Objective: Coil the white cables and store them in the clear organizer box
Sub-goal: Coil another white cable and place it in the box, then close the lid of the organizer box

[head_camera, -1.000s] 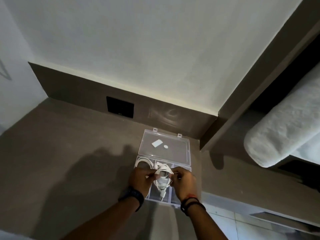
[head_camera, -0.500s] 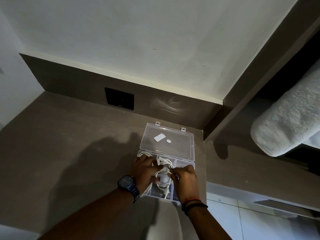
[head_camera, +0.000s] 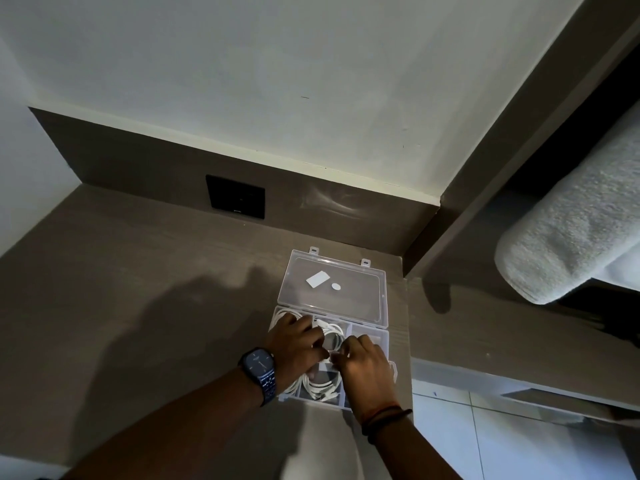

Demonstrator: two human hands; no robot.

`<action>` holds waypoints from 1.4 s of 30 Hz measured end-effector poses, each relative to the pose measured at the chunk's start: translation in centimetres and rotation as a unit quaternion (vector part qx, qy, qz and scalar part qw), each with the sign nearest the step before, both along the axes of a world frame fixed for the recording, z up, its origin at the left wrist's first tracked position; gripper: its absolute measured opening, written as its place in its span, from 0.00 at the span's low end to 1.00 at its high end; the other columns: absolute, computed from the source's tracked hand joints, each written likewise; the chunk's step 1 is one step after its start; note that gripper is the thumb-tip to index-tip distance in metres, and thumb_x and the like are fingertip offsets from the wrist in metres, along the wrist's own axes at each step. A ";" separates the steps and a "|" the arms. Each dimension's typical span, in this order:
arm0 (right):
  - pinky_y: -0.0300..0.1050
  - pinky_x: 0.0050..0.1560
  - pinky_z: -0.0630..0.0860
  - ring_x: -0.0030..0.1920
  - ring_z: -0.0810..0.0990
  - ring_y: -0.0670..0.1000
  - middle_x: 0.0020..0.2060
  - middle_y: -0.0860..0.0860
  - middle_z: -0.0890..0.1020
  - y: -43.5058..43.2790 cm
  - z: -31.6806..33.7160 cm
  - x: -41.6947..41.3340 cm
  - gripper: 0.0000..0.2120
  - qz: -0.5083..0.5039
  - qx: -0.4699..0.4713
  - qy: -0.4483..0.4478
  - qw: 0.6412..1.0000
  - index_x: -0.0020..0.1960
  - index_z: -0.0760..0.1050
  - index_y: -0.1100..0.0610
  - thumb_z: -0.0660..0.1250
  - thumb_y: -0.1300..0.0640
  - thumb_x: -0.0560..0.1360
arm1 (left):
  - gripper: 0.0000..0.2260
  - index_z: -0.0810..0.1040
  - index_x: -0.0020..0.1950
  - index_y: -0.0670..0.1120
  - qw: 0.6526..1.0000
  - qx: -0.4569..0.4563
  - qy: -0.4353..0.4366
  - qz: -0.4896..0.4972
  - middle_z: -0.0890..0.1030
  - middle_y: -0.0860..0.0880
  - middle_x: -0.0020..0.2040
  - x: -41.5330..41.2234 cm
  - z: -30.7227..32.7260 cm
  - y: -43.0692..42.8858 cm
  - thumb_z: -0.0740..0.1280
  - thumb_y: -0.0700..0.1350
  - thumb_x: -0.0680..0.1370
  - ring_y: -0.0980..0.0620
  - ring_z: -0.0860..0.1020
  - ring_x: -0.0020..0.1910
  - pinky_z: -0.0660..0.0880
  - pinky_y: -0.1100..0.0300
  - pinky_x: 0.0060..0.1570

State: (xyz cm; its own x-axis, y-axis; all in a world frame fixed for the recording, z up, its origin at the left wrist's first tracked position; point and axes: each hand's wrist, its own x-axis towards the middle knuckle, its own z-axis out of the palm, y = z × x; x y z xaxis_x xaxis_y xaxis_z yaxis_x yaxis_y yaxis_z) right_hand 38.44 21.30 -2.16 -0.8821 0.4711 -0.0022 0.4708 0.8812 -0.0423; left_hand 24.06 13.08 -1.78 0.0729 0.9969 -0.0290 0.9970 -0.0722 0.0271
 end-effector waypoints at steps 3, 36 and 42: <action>0.41 0.30 0.76 0.32 0.80 0.51 0.28 0.50 0.81 0.0 0.1 0.3 0.15 0.014 0.007 -0.012 1.000 0.32 0.82 0.53 0.82 0.60 0.48 | 0.11 0.80 0.29 0.54 1.000 0.020 -0.016 0.012 0.80 0.57 0.32 0.3 -0.3 -0.2 0.77 0.55 0.54 0.53 0.78 0.35 0.76 0.60 0.33; 0.48 0.50 0.72 0.52 0.74 0.56 0.50 0.55 0.81 0.7 0.2 -0.9 0.12 0.048 -0.131 -0.100 0.985 0.47 0.83 0.52 0.69 0.46 0.71 | 0.10 0.82 0.48 0.47 0.983 -0.029 -0.119 0.134 0.76 0.49 0.53 0.0 -2.4 0.7 0.66 0.51 0.72 0.44 0.69 0.57 0.61 0.53 0.54; 0.38 0.41 0.73 0.42 0.78 0.50 0.42 0.49 0.82 3.7 0.5 -1.0 0.11 -0.121 -0.280 0.058 0.950 0.40 0.82 0.51 0.74 0.44 0.66 | 0.07 0.84 0.39 0.48 0.923 0.094 -0.296 0.228 0.80 0.47 0.45 -2.4 -1.1 1.5 0.75 0.50 0.66 0.46 0.76 0.47 0.76 0.51 0.49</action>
